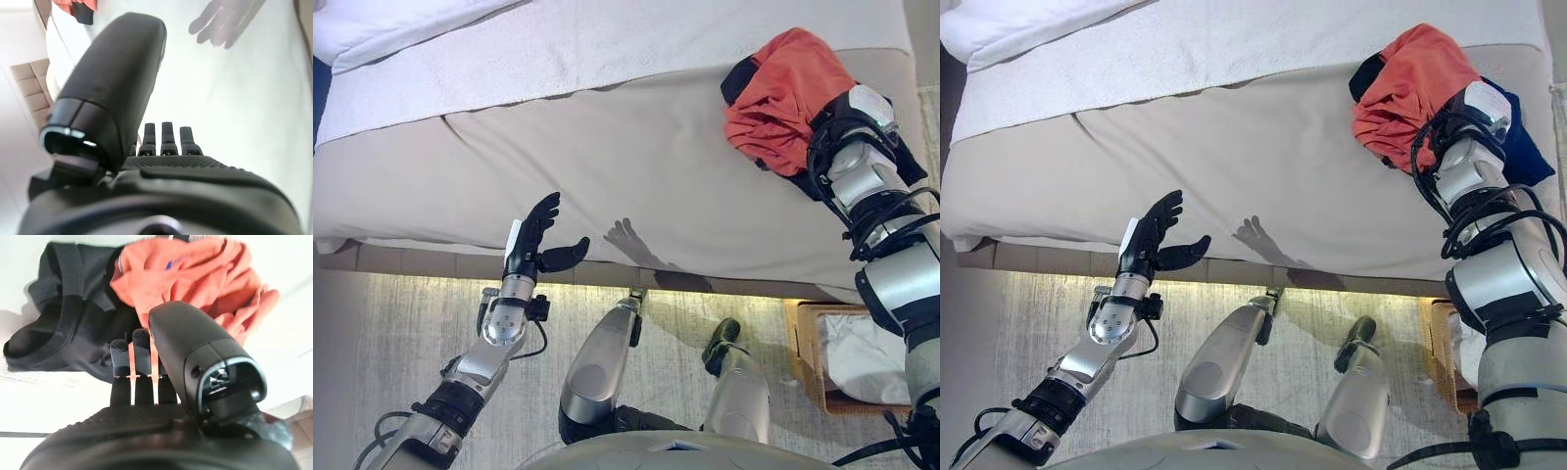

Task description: Pick up the clothes from the bed and place them into the basket

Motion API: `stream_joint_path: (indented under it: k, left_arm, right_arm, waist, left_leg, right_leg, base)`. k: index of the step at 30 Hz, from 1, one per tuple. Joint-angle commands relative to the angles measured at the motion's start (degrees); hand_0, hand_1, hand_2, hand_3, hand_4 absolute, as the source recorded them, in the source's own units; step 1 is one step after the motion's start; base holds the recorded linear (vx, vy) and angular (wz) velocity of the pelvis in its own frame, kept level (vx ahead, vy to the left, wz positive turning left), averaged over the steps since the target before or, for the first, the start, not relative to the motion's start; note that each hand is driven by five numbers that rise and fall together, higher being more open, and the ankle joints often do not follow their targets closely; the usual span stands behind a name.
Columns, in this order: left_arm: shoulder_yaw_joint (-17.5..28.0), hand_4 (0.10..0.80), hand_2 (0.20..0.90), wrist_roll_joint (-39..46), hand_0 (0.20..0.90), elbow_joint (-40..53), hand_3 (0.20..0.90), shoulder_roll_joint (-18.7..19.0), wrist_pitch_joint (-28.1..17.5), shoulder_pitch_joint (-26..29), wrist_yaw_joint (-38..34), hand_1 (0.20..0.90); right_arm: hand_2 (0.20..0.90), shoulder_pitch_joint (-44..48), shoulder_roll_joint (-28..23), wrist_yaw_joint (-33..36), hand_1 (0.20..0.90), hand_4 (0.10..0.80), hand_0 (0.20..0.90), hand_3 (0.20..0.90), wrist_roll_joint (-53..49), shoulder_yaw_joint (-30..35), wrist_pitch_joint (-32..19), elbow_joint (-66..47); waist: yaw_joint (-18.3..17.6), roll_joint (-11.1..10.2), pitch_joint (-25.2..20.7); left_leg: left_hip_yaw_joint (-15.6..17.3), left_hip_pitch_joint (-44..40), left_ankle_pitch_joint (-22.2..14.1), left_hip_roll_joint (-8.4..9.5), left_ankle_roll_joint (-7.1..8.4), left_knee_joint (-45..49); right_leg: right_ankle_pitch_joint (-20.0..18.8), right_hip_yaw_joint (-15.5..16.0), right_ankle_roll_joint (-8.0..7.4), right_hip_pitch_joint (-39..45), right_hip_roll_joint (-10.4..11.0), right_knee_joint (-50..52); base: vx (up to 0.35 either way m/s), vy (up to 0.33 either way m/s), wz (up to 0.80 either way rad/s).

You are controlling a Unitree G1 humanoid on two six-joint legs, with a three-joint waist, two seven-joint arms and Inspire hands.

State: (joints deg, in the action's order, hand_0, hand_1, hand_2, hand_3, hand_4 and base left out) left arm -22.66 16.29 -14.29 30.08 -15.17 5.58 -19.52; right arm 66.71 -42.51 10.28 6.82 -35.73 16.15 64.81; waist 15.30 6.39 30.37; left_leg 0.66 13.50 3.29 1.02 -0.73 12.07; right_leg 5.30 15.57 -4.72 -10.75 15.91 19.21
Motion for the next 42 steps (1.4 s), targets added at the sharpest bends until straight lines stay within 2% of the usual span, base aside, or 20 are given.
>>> stream_joint_path:
  k: [1, 9, 13, 20, 27, 33, 40, 41, 42]
  left_arm:
    - [3.2, 0.800, 0.900, 0.3, 0.900, 4.2, 0.900, 2.8, -4.4, 0.0, -1.2, 0.900]
    - [4.1, 0.800, 0.900, -0.4, 0.900, 3.6, 0.900, 2.7, -3.5, -0.7, -0.9, 0.900]
    - [4.4, 0.800, 0.900, -0.6, 0.900, 3.0, 0.900, 2.8, -3.7, -1.3, -0.6, 0.900]
    - [6.0, 0.800, 0.900, -1.7, 0.900, 0.4, 0.900, 2.8, -2.1, -3.3, 1.5, 0.900]
    - [5.5, 0.800, 0.900, -2.2, 0.900, -1.1, 0.900, 2.8, -0.9, -4.3, 2.5, 0.900]
    - [4.0, 0.800, 0.900, -2.4, 0.900, -3.7, 0.900, 2.5, -1.6, -4.3, 3.3, 0.900]
    - [3.2, 0.800, 0.900, -2.7, 0.900, -6.1, 0.900, 1.7, -2.0, -3.4, 4.1, 0.900]
    - [3.1, 0.800, 0.900, -2.8, 0.900, -6.5, 0.900, 1.6, -2.2, -3.2, 4.2, 0.900]
    - [3.1, 0.800, 0.900, -2.9, 0.900, -6.6, 0.900, 1.5, -2.2, -3.1, 4.3, 0.900]
  right_arm:
    - [0.300, 5.9, -7.3, 1.9, 0.300, 0.100, 0.300, 0.200, 0.2, -2.7, -2.5, -4.7]
    - [0.300, 3.7, -9.4, 2.4, 0.300, 0.100, 0.300, 0.200, -0.7, -1.3, -4.4, -6.0]
    - [0.300, 2.6, -10.1, 4.3, 0.300, 0.100, 0.300, 0.200, -4.5, 0.1, -4.6, -8.0]
    - [0.300, 0.3, -12.4, 7.6, 0.300, 0.100, 0.300, 0.200, -12.7, 5.4, -7.1, -15.7]
    - [0.300, 3.7, -16.4, 9.3, 0.300, 0.100, 0.300, 0.200, -20.3, 7.7, -6.8, -20.0]
    - [0.300, 10.2, -19.7, 9.7, 0.300, 0.100, 0.300, 0.200, -22.0, 5.2, -5.7, -18.6]
    - [0.300, 13.1, -20.6, 2.4, 0.300, 0.100, 0.300, 0.200, -22.0, 2.6, -4.6, -16.5]
    - [0.316, 12.6, -20.4, 1.7, 0.316, 0.119, 0.316, 0.219, -21.2, 2.5, -4.4, -16.6]
    - [0.434, 12.3, -20.2, 1.4, 0.434, 0.256, 0.434, 0.356, -20.8, 2.5, -4.2, -16.7]
  waist:
    - [0.0, -2.5, -2.0]
    - [-0.8, -4.1, -5.6]
    - [-1.2, -4.5, -6.7]
    - [-3.0, -6.4, -11.5]
    - [-4.9, -8.3, -16.9]
    - [-5.9, -9.2, -20.4]
    - [-6.4, -9.8, -22.3]
    - [-6.4, -9.8, -22.3]
    - [-6.3, -9.8, -22.4]
  left_leg:
    - [-0.1, -2.8, -5.9, -2.28, 0.41, 1.6]
    - [1.2, -6.2, -5.7, -3.41, 1.12, -1.5]
    - [1.4, -7.1, -5.6, -3.68, 1.32, -2.0]
    - [3.0, -11.5, -5.2, -4.63, 1.67, -6.0]
    - [4.5, -15.1, -6.1, -5.19, 1.86, -7.2]
    - [5.5, -17.9, -5.6, -5.88, 2.40, -9.9]
    - [5.5, -19.3, -4.4, -6.43, 3.10, -12.7]
    - [5.4, -19.3, -4.2, -6.44, 3.14, -13.0]
    - [5.3, -19.3, -4.1, -6.43, 3.16, -13.2]
  right_leg:
    - [-1.7, 2.4, 1.81, 3.0, 0.2, -1.1]
    - [-2.7, 2.2, 1.17, 7.4, -0.4, -6.2]
    - [-3.2, 2.1, 1.09, 8.7, -0.5, -7.4]
    - [-4.7, 1.1, 0.40, 12.1, -1.0, -11.2]
    - [-4.9, 0.1, -0.02, 14.8, -1.9, -12.9]
    - [-5.0, -0.3, -0.45, 16.5, -2.7, -14.6]
    - [-5.0, -0.2, -0.74, 17.2, -3.3, -15.5]
    - [-5.0, -0.2, -0.74, 17.2, -3.3, -15.5]
    - [-5.0, -0.1, -0.73, 17.2, -3.4, -15.5]
  base:
    - [0.080, 0.017, -0.08]
    - [0.054, 0.009, -0.06]
    - [0.013, 0.002, 0.00]
    - [0.062, -0.007, -0.06]
    - [0.081, -0.020, -0.11]
    - [0.047, -0.016, -0.12]
    - [0.006, -0.016, -0.09]
    - [0.000, -0.017, -0.10]
    - [-0.005, -0.018, -0.05]
